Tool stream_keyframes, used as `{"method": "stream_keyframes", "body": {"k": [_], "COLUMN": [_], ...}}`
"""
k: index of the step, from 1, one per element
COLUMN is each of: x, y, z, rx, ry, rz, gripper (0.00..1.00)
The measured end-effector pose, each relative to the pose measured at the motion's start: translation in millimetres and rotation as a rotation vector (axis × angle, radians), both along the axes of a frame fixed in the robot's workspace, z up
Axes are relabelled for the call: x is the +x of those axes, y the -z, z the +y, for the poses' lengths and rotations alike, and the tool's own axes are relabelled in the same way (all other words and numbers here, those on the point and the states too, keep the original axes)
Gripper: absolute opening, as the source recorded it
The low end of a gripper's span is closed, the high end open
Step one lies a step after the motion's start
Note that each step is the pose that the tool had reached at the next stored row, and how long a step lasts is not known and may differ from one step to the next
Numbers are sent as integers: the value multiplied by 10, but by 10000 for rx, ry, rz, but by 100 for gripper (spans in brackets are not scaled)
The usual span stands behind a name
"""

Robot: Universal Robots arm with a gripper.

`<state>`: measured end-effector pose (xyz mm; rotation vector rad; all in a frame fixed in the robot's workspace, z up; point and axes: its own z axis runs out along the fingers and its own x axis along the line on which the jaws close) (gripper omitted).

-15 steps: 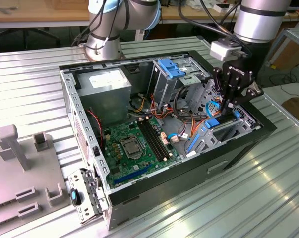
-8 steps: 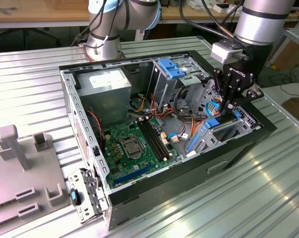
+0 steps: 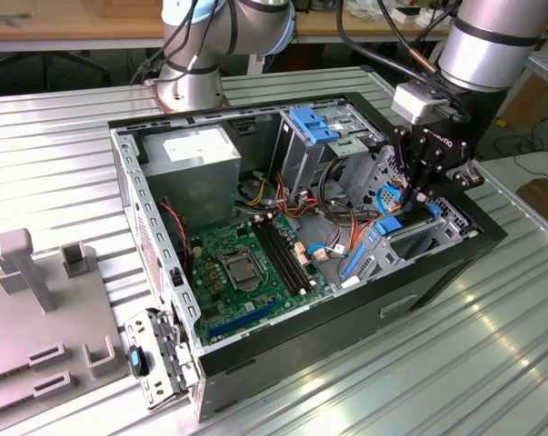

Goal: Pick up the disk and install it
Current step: 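Insert the second disk wire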

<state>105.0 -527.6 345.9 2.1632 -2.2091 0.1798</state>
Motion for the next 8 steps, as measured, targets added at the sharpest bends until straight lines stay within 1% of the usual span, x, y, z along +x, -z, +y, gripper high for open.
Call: {"method": "stream_keyframes", "body": {"k": [1,3,5,7,8], "x": [0,0,0,0,0], "y": [0,0,0,0,0], "z": [-7,-24,-47,-65,-72], "rx": [40,76,158,215,228], "ry": [0,-1,0,0,0], "rz": [0,0,0,0,0], "gripper": [16,16,16,16,16]}}
